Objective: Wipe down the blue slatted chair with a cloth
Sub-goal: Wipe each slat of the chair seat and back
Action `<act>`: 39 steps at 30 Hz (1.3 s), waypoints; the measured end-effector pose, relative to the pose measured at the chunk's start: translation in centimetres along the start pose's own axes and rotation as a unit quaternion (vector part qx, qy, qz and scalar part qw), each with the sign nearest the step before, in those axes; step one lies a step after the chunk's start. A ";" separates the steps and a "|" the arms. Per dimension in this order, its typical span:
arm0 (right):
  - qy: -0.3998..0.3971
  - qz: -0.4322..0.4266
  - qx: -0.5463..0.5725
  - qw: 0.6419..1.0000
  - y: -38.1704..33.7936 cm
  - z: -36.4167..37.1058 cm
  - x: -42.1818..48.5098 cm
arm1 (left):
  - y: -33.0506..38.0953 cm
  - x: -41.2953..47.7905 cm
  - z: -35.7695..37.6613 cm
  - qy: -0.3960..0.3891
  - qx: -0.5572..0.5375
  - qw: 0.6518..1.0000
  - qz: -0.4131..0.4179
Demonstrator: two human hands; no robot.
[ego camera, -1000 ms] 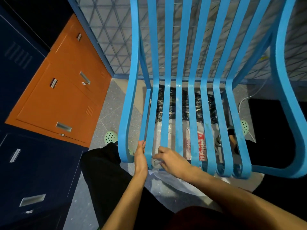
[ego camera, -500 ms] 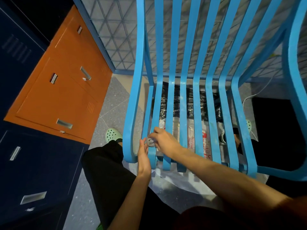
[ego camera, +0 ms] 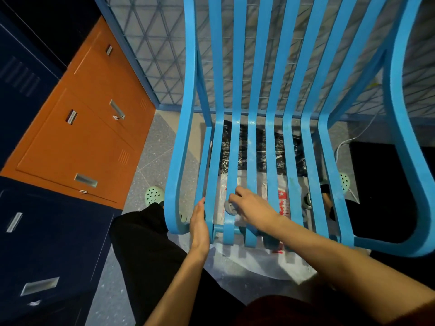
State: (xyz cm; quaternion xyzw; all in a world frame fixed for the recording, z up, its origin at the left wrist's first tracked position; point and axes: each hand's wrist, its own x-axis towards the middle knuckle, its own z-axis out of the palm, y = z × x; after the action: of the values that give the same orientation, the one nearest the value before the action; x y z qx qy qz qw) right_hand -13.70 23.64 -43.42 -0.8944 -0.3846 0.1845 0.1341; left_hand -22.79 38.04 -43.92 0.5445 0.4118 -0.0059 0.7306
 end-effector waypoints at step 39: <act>0.013 -0.074 0.017 0.997 0.2 -1.2 9.6 | 0.6 3.0 -0.2 0.026 -0.061 0.996 -0.055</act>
State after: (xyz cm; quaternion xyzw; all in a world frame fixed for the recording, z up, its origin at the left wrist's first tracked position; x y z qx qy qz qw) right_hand -6.90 30.48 -44.63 -0.8637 -0.4445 0.1690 0.1673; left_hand -20.66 39.74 -45.29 0.4755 0.4596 -0.0074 0.7501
